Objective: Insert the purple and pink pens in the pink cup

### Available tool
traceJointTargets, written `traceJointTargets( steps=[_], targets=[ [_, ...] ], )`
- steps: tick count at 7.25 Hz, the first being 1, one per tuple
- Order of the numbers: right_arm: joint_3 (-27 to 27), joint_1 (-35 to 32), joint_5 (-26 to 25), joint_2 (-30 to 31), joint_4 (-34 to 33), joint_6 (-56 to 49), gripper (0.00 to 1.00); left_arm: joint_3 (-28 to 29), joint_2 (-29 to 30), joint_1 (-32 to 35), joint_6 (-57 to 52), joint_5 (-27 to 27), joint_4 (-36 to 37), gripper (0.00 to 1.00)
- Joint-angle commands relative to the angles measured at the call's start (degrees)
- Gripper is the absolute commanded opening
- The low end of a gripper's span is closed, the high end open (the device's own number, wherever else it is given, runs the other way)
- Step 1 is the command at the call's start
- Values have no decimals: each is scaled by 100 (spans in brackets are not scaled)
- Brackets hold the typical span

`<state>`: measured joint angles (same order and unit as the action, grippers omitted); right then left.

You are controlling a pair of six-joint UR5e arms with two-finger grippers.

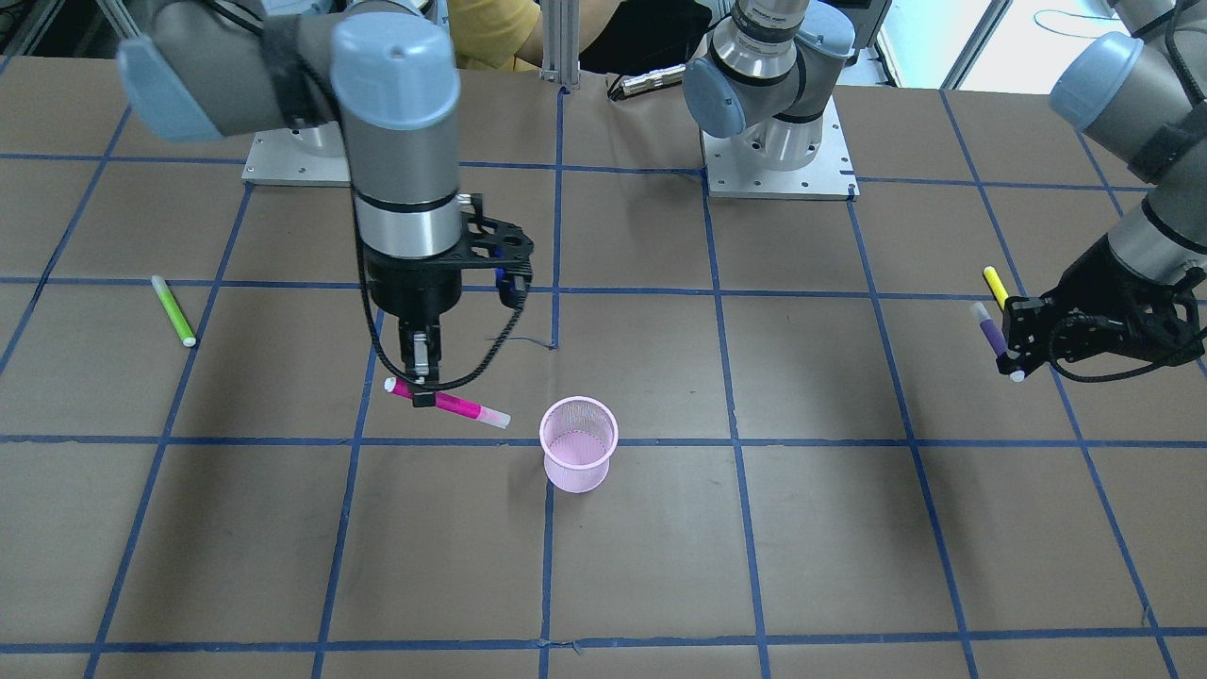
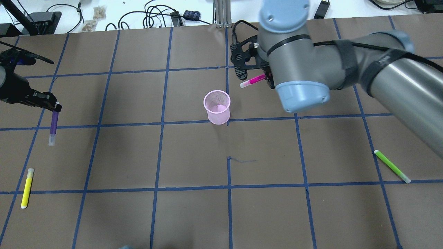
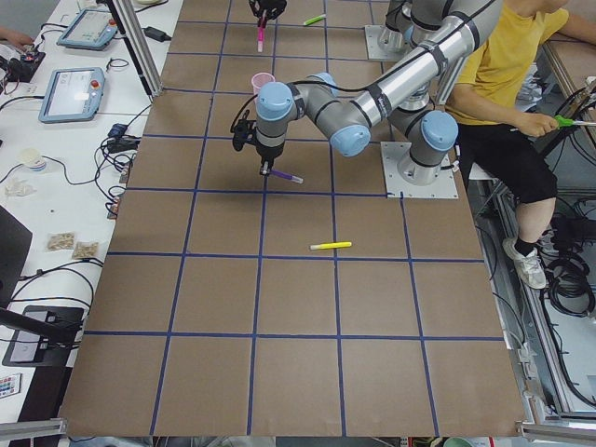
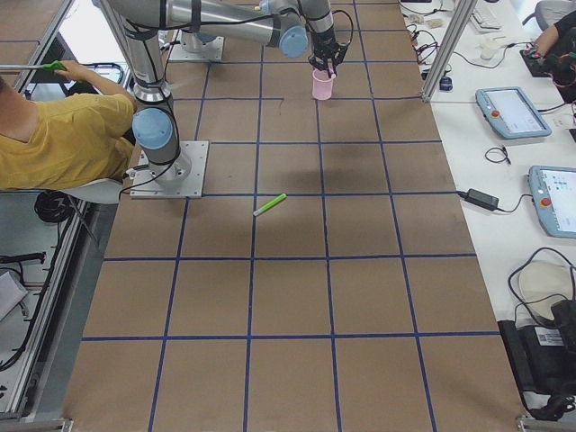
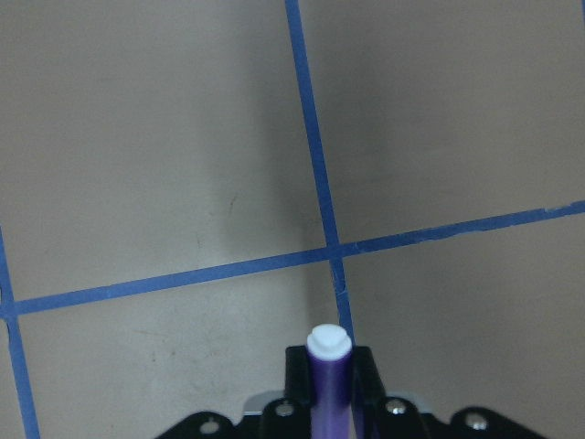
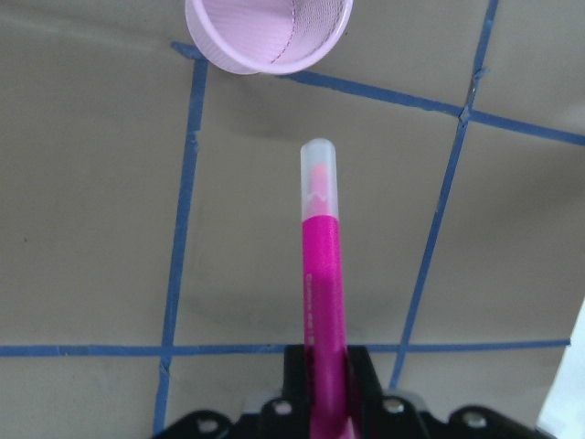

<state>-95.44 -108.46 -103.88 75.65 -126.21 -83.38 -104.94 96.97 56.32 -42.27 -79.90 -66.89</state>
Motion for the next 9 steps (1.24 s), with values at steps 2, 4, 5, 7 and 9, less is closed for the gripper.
traceJointTargets(
  steps=[2, 4, 5, 7, 9],
  targets=[
    [491, -983, -1230, -761, 26, 1110, 2, 0, -90, 28, -1, 53, -87, 2],
    [482, -1308, -1275, -972, 26, 1377, 3, -9, -117, 29, -9, 71, -105, 2],
    [483, -1336, -1293, -1086, 17, 1377, 8, -9, -117, 29, -1, 132, -122, 2],
    [509, -1353, -1372, -1193, 17, 1395, 18, 8, -117, 46, -1, 141, -122, 2],
    [509, -1362, -1302, -1307, -26, 1404, 41, 35, -125, 72, -1, 141, -122, 2]
  ],
)
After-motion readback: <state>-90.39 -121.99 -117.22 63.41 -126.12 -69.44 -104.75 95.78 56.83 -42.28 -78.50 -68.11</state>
